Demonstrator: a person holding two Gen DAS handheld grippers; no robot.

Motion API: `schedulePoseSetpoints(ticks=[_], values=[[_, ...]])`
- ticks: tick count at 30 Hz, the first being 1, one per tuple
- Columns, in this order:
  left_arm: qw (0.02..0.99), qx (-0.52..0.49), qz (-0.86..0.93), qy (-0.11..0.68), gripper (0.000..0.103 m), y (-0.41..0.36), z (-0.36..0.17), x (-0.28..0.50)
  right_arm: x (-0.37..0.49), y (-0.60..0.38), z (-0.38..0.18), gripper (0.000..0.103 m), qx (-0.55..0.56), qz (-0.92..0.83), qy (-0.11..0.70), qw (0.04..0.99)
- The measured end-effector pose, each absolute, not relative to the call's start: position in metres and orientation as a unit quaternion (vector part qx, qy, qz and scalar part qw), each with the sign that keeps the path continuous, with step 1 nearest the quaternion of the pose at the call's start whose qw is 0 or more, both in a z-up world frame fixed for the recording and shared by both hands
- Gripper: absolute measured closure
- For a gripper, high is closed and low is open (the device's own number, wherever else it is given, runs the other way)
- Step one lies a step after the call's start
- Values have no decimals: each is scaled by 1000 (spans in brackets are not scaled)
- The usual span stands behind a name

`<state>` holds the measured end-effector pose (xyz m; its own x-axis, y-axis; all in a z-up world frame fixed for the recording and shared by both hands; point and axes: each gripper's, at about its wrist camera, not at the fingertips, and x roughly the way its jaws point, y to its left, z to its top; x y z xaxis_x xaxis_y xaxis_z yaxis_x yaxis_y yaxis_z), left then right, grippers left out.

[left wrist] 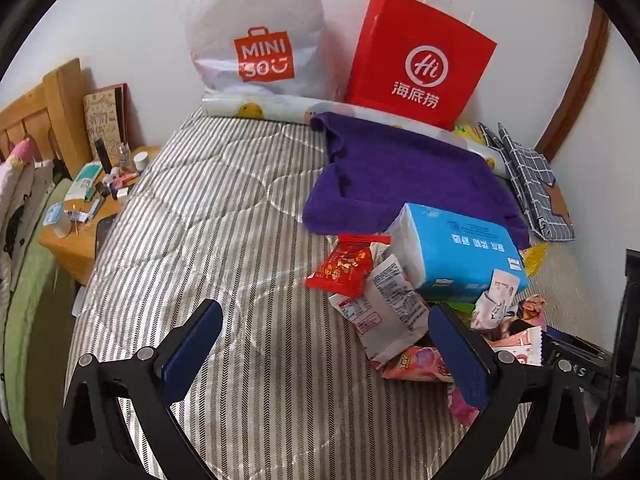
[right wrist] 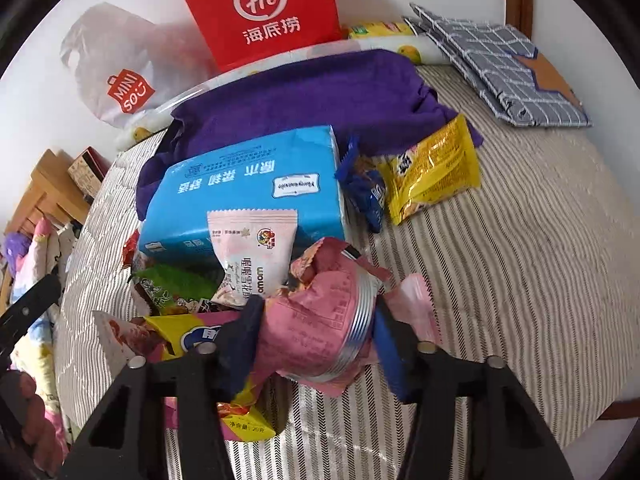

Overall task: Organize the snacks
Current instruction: 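Grasp the pink round snack package from the pile with the right tool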

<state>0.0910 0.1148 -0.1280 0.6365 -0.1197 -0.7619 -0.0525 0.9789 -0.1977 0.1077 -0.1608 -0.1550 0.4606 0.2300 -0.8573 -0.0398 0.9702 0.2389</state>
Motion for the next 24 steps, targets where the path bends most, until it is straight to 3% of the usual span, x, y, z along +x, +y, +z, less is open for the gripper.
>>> schedulePoseSetpoints(ticks=[11,24], values=[[887,-111,-14,448,1,116,-142,106,93,-190,-110,57,69,53,455,886],[878,-69,4,473,9,107,-156,143,100,-242,-143,57,18,-33,481,876]])
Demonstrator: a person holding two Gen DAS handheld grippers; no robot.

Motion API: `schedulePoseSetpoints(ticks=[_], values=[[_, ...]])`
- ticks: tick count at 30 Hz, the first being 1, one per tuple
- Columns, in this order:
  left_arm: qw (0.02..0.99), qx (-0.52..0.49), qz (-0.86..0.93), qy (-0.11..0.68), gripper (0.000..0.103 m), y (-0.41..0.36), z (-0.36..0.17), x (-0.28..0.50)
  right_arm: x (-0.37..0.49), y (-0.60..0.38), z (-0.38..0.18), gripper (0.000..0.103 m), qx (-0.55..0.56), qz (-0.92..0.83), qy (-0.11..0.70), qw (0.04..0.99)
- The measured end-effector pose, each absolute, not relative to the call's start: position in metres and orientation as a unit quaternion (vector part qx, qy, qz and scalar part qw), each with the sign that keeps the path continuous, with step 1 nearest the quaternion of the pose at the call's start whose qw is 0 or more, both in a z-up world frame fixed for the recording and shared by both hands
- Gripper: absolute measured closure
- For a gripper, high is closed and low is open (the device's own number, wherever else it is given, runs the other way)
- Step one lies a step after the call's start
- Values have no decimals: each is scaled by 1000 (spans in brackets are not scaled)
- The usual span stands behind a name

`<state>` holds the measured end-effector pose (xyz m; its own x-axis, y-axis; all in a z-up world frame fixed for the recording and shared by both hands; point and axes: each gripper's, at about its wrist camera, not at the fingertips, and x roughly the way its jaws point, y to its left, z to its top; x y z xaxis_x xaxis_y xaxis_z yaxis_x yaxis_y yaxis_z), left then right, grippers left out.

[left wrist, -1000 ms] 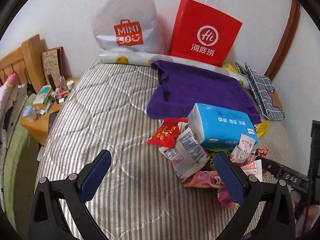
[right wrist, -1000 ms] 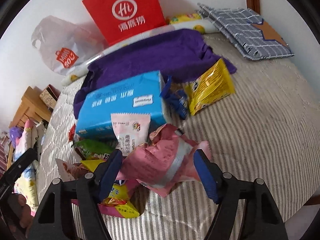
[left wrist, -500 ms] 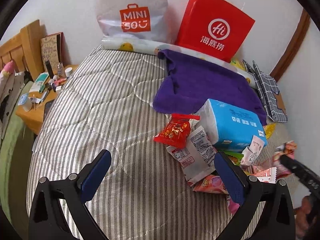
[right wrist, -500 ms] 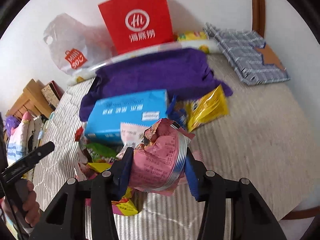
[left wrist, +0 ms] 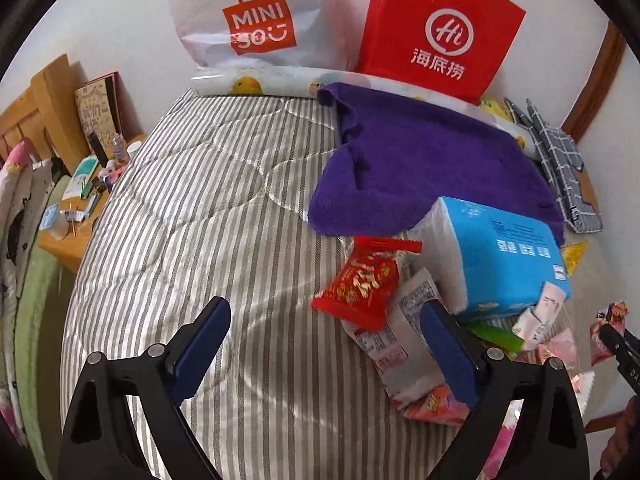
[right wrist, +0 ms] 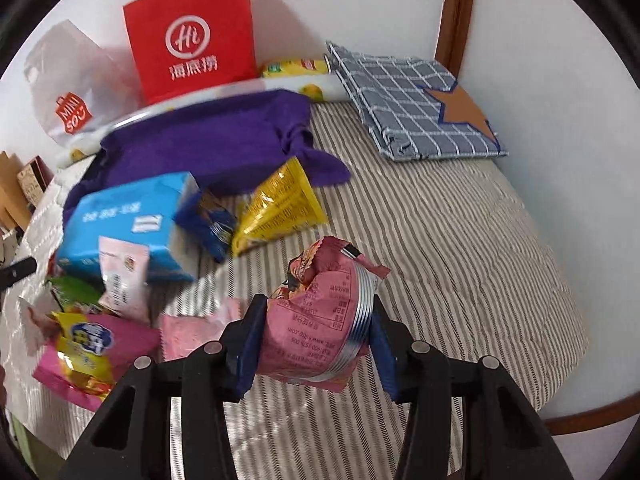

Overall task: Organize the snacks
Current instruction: 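Grasp the pink round snack package from the pile with the right tool, then grasp the red candy packet with the left tool while the right tool lifts the pink package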

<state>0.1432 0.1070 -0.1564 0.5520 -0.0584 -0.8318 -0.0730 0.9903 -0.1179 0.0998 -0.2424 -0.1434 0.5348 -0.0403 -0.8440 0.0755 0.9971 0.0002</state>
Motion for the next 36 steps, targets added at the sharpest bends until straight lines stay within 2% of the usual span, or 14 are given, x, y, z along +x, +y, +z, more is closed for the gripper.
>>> schedulePoseSetpoints(ticks=[4,8,17,18,21,23,36], values=[[874,-58,-5,482,15,105,-160,157,102,-242,-150,57,11,-26,486,874],[870,-54,-18,490,17,103,-165,169,107,-243,-157,56,21,-17,494,869],[850,-53,-57,520,31,91,-185,189,109,-239,-160,55,15,2,501,865],[847,-53,-58,526,37,89,-190,190,109,-240,-160,54,16,5,502,865],[852,-35,-53,520,42,83,-192,189,108,-242,-160,44,20,10,501,865],[854,-12,-52,517,48,78,-192,188,108,-243,-161,42,17,10,502,864],[858,-33,-48,510,50,96,-180,169,110,-242,-176,41,44,25,514,856]])
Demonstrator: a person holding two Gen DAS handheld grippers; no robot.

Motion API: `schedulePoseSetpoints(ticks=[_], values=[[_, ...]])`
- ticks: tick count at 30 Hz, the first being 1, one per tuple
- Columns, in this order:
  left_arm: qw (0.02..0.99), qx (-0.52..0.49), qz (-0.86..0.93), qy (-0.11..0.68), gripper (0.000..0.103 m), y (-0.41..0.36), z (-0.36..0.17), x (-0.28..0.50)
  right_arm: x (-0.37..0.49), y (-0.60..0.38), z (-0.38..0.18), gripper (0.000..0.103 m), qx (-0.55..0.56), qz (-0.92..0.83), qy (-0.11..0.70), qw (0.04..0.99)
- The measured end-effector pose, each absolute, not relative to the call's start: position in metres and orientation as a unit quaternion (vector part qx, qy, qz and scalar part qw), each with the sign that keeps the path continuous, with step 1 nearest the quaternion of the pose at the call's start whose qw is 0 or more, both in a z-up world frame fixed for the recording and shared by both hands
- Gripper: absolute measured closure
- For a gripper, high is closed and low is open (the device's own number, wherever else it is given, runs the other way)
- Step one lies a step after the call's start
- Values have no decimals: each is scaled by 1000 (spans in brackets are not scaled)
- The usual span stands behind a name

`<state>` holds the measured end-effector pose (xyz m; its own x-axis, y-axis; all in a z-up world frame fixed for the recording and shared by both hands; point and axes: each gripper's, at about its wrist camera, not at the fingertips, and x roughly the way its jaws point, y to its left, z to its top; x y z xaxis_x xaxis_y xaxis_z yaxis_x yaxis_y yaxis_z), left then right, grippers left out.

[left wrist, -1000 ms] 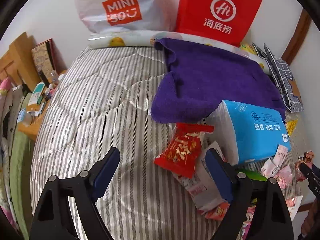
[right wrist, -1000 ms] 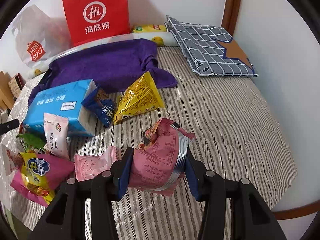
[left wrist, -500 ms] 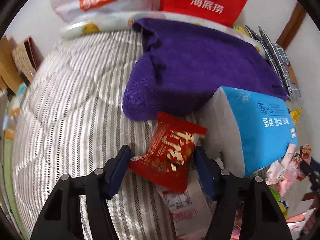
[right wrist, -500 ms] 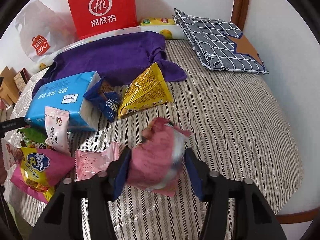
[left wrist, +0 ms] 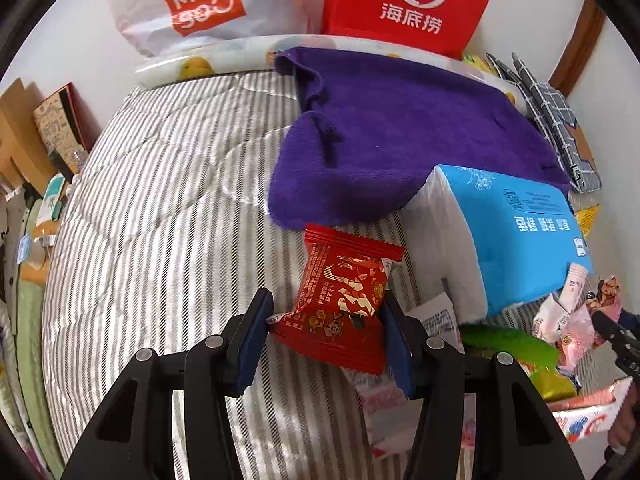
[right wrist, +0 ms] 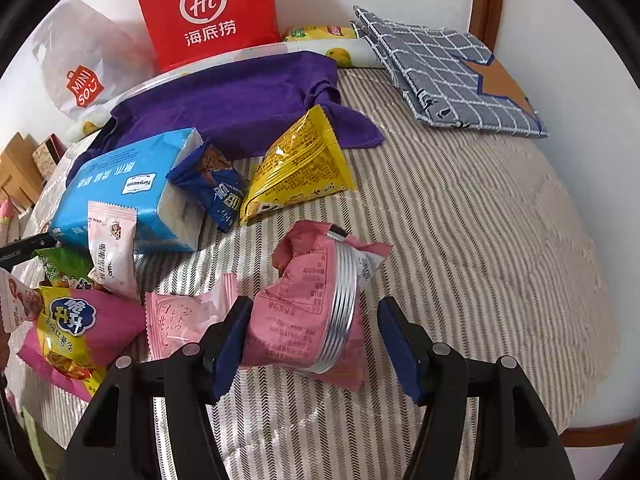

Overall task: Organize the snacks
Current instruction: 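Grasp the red candy packet with the left tool while the right tool lifts the pink package, then carry the red packet and pink package over the purple towel with both tools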

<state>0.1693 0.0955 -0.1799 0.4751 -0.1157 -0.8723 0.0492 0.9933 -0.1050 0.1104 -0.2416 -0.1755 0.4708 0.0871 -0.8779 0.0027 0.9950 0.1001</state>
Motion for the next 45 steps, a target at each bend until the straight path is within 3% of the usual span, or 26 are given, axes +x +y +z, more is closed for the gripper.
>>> schedulePoseSetpoints(ticks=[1,2,7,29,45], values=[[859,-35,-48,509,50,96,-179,167,110,-243,-176,42,51,24,516,855],[860,-36,-47,507,50,98,-178,165,110,-244,-177,51,57,21,518,853],[864,-46,-41,499,50,105,-170,150,103,-247,-168,55,61,12,504,861],[884,-68,-65,458,50,76,-113,94,94,-249,-103,55,97,30,463,880],[895,-73,-112,425,50,34,-61,122,130,-210,-51,55,60,98,420,900]])
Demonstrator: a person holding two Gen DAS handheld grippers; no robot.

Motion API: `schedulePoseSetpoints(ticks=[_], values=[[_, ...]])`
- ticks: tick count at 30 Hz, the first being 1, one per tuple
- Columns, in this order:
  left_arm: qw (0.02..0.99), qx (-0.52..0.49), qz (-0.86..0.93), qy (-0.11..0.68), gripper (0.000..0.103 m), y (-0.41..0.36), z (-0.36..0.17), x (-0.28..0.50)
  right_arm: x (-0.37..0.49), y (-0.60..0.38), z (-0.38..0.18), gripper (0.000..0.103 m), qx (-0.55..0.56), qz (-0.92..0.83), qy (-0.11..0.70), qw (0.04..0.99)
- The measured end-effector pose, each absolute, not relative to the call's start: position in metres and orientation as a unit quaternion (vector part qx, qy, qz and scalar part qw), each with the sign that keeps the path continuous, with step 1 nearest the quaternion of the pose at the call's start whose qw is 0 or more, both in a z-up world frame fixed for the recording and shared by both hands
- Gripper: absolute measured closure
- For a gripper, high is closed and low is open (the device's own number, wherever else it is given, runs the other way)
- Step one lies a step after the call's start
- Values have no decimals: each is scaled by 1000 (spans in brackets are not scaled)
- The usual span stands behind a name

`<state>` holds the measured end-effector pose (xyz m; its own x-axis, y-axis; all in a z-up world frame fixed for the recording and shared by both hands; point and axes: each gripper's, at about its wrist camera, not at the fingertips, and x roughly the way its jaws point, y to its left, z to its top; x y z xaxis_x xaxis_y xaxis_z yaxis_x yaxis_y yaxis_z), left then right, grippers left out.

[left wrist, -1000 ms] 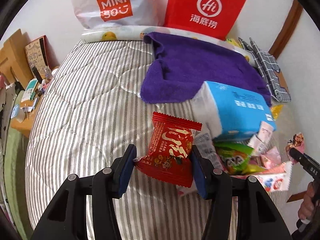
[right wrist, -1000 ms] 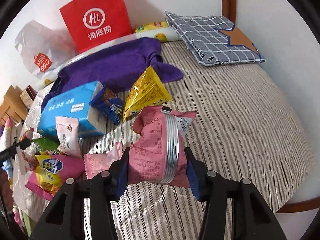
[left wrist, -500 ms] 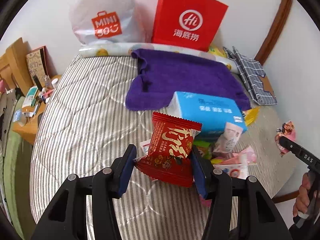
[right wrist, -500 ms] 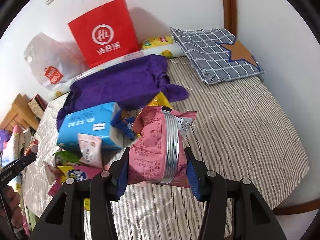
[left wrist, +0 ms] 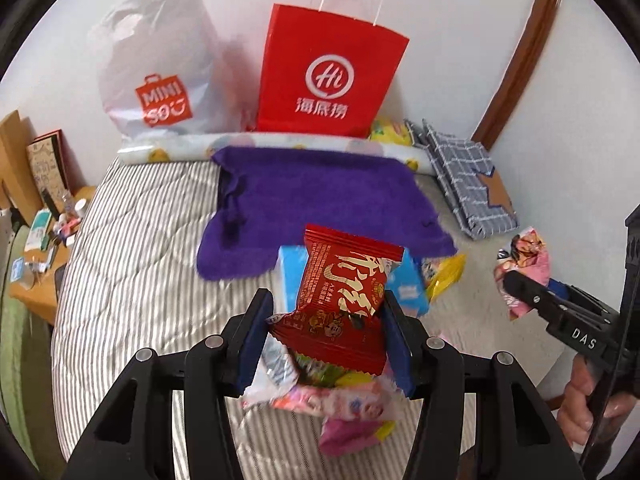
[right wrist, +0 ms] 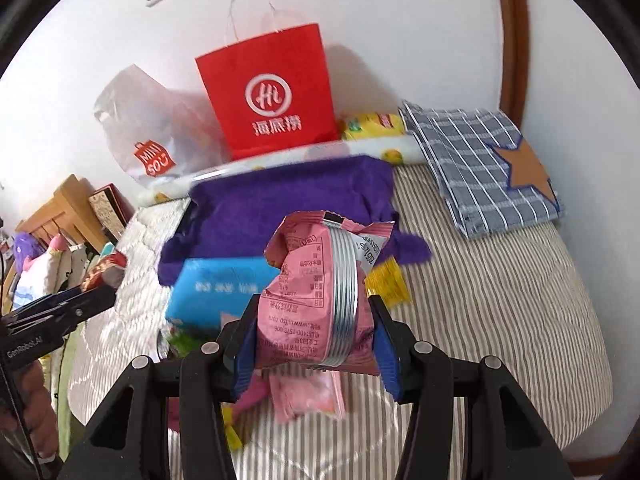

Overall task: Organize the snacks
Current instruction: 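Carry the red packet and pink package over the purple towel with both tools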

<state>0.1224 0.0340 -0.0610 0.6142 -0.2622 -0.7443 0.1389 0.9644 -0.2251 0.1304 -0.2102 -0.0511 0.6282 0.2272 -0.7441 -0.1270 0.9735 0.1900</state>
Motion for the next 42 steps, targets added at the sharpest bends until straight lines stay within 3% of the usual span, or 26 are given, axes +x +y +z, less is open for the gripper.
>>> schedulePoseSetpoints(ticks=[17,33,42], values=[[905,-52,-120,405,50,18,-28,236,242,-202,-30,55,41,103,382,917],[898,-48,-78,431,49,38,-67,345,338,-202,-71,55,38,96,410,906],[886,-54,-76,454,49,52,-103,368,373,-188,-108,55,1,110,442,890]])
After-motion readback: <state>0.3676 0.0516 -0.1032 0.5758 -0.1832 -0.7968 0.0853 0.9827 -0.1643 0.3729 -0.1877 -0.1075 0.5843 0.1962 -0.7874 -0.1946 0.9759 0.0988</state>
